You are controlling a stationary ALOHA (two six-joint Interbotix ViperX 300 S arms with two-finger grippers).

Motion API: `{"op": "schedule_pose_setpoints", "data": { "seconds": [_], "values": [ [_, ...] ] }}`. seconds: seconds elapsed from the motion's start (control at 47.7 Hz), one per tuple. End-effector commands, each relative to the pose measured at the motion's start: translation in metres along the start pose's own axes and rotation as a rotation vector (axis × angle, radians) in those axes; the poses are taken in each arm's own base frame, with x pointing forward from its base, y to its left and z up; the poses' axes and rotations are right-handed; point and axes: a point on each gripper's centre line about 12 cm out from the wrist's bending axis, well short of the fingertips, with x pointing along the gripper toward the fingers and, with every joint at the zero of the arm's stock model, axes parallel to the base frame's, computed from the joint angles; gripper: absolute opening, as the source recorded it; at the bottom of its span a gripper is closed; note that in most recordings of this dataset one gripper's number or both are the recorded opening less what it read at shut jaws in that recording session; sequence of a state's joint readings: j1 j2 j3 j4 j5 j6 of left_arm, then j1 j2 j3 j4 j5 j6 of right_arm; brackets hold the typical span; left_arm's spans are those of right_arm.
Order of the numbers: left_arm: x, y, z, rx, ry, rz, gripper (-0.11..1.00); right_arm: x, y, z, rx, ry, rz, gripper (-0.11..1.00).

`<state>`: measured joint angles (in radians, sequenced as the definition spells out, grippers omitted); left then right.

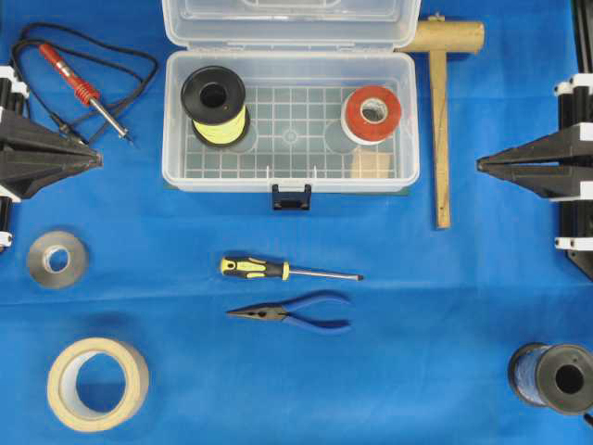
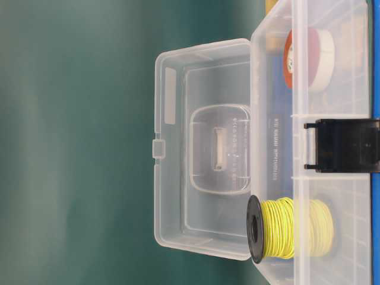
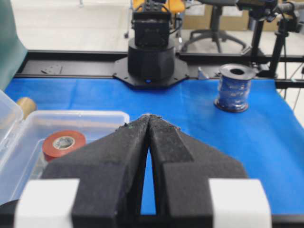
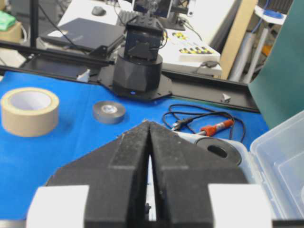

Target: Close the tool box with the left arm.

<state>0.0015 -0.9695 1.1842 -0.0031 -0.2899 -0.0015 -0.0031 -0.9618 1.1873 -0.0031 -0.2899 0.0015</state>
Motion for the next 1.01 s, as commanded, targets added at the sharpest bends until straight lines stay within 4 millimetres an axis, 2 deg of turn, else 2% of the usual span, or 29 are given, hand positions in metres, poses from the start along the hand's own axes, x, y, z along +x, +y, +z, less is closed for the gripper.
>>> {"op": "schedule_pose_setpoints", "data": {
  "seconds": [0.0,0.21,0.671,0.755,0.985],
  "values": [
    [0.005,0.001,0.009,-0.005,-0.017,0.008,0.00,0.004,0.000,0.015,0.005,-0.035,0.000,0.00],
    [0.016,0.013,0.023,0.004,-0.020,0.063,0.00,0.007,0.000,0.017,0.003,0.003,-0.002,0.00],
    [0.059,0.102,0.051,0.136,0.167,0.377,0.02,0.008,-0.004,0.008,0.005,0.051,-0.020,0.00],
    [0.068,0.118,0.054,0.164,0.192,0.413,0.16,0.009,-0.004,0.007,0.005,0.055,-0.020,0.00],
    [0.097,0.178,0.045,0.178,0.292,0.526,0.80,0.012,-0.004,0.000,0.009,0.083,-0.020,0.00]
  ]
}}
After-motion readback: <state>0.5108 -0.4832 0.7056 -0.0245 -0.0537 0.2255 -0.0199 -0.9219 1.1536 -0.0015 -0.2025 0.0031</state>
